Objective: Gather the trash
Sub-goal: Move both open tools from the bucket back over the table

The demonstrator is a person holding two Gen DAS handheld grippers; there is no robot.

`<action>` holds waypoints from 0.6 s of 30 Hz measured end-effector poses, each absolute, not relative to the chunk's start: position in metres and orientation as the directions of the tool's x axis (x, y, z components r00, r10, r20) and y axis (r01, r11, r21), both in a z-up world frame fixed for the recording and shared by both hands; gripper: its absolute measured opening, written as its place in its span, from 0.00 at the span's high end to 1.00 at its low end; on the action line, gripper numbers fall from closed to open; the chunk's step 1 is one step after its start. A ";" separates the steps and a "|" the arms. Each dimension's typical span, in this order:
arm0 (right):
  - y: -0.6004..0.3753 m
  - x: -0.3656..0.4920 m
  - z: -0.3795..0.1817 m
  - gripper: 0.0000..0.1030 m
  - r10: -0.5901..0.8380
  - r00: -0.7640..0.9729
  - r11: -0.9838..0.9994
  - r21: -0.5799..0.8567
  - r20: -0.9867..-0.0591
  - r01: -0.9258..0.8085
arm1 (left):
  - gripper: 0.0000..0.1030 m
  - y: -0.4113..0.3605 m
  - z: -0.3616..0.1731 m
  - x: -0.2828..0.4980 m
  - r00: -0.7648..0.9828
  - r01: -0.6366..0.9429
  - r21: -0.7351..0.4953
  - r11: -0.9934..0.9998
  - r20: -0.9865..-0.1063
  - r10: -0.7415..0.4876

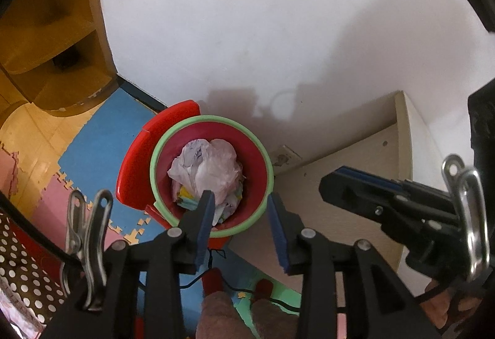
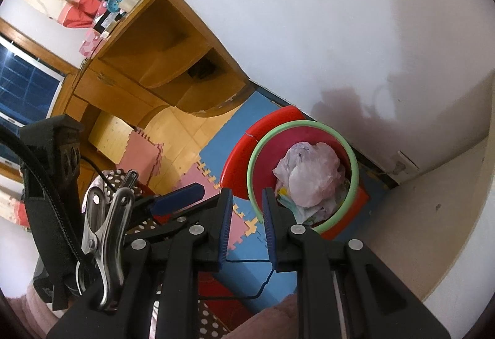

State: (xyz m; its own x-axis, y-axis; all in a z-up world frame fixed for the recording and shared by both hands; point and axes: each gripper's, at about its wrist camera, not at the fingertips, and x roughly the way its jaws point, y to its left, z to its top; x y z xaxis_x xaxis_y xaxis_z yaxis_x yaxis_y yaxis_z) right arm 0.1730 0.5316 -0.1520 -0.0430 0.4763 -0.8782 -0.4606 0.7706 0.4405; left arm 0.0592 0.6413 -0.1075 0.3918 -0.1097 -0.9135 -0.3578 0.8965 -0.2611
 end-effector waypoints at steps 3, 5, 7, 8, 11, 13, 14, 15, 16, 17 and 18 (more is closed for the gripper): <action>0.527 0.168 -0.147 0.79 0.481 -0.035 0.773 0.443 -0.876 -0.455 | 0.64 0.637 -0.106 0.057 0.387 -0.356 -0.243 0.902 -0.917 -0.095; 0.525 0.164 -0.144 0.79 0.485 -0.031 0.773 0.445 -0.874 -0.453 | 0.64 0.635 -0.102 0.053 0.391 -0.351 -0.239 0.905 -0.916 -0.090; 0.522 0.160 -0.140 0.79 0.493 -0.026 0.770 0.450 -0.870 -0.453 | 0.64 0.631 -0.098 0.049 0.397 -0.348 -0.240 0.906 -0.913 -0.090; 0.520 0.158 -0.136 0.79 0.501 -0.021 0.767 0.454 -0.865 -0.453 | 0.64 0.630 -0.097 0.047 0.399 -0.346 -0.240 0.907 -0.912 -0.089; 0.514 0.150 -0.126 0.79 0.513 0.000 0.765 0.457 -0.858 -0.453 | 0.64 0.624 -0.091 0.041 0.407 -0.342 -0.245 0.907 -0.909 -0.092; 0.509 0.146 -0.119 0.79 0.520 0.009 0.762 0.460 -0.854 -0.456 | 0.64 0.619 -0.086 0.037 0.413 -0.341 -0.250 0.906 -0.906 -0.094; 0.507 0.143 -0.116 0.79 0.523 0.015 0.762 0.459 -0.853 -0.456 | 0.64 0.617 -0.085 0.035 0.415 -0.340 -0.251 0.906 -0.905 -0.095; 0.505 0.141 -0.113 0.79 0.526 0.020 0.762 0.460 -0.850 -0.456 | 0.64 0.614 -0.083 0.033 0.416 -0.341 -0.251 0.906 -0.904 -0.094; 0.503 0.139 -0.110 0.79 0.529 0.024 0.760 0.461 -0.848 -0.458 | 0.64 0.612 -0.081 0.031 0.417 -0.342 -0.251 0.906 -0.904 -0.093; 0.502 0.137 -0.107 0.79 0.532 0.025 0.758 0.463 -0.846 -0.460 | 0.64 0.610 -0.079 0.030 0.417 -0.344 -0.251 0.905 -0.904 -0.092; 0.500 0.134 -0.104 0.79 0.536 0.027 0.756 0.465 -0.844 -0.461 | 0.64 0.609 -0.077 0.028 0.417 -0.344 -0.251 0.905 -0.904 -0.092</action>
